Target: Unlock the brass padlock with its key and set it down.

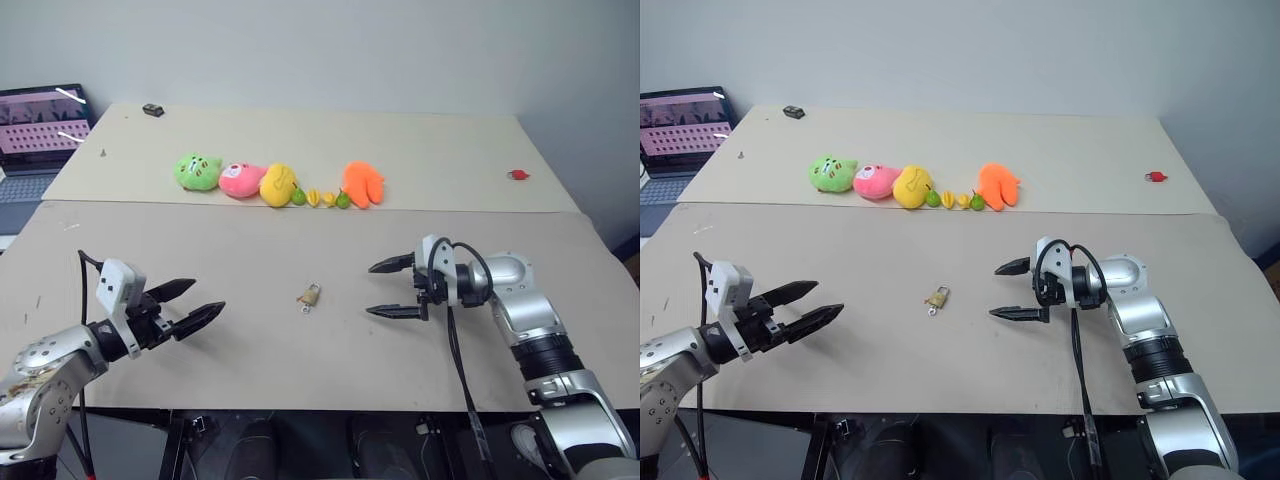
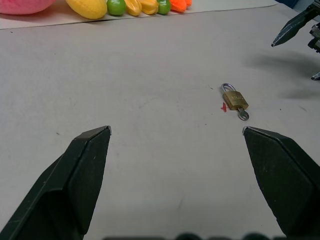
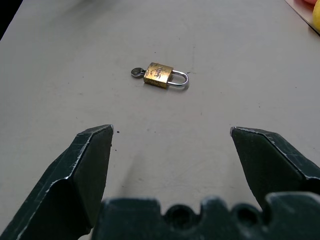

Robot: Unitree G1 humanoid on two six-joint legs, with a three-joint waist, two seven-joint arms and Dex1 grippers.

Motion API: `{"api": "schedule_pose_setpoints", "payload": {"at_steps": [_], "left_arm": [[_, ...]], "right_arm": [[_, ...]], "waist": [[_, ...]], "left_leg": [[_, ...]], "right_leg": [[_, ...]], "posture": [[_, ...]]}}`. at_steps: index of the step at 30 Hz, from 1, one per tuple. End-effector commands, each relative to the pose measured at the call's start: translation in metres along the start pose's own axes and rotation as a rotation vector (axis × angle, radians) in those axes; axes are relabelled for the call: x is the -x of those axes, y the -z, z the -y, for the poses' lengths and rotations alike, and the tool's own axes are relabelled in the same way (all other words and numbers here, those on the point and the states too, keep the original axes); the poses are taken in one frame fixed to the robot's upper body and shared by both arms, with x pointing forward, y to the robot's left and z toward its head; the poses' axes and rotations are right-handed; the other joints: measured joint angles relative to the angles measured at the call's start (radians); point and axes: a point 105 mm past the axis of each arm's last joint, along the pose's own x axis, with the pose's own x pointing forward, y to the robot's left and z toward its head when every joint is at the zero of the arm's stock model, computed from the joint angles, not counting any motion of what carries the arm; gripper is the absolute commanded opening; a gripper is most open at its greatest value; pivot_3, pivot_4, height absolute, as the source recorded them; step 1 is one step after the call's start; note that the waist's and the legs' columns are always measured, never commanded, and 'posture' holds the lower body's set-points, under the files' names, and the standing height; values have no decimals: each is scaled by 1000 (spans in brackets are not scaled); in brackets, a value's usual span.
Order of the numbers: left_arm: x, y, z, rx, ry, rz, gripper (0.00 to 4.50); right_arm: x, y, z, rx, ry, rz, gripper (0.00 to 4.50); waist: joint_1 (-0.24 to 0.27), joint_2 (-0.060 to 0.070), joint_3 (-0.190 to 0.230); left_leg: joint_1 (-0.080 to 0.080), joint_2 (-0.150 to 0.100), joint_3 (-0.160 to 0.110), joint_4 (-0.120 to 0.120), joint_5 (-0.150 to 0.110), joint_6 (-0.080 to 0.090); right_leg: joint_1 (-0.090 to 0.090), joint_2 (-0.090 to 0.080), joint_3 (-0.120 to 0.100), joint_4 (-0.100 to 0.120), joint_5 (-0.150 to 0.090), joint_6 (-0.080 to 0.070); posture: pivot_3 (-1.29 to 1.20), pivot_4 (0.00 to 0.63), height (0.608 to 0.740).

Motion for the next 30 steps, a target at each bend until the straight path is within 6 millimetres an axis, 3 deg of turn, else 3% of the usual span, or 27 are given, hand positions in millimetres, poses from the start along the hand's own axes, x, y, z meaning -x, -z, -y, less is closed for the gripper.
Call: {"api": "schedule_pose_setpoints", "payload": {"at_steps": [1,4,17,30], "left_arm": [[-3,-1,11,-40,71,-14,4500],[-7,3,22,-40,159,-37,4500],[2,-4,43,-99,203,-45,4500],[18,-10,52,-56,117,7,4500]], "right_arm": [[-11,-14,-6,109,-80,20,4422],[-30,-21,-12,222,-207,22,4422],[-61,-40,20,439,-314,33,4422],[-93,-37,10,547,-406,0,4422]], "waist": [[0,0,0],[-9,0,0],[-21,-1,1],[-26,-1,1]], "left_leg": [[0,0,0,0,0,0],[1,0,0,0,0,0],[1,1,0,-1,0,0],[3,1,0,-2,0,0]], "right_leg": [[0,0,0,0,0,0],[0,0,0,0,0,0],[0,1,0,1,4,-7],[1,1,0,2,3,-8]], "posture": [[0,150,717],[0,150,717],[0,150,717],[0,150,717]]}}
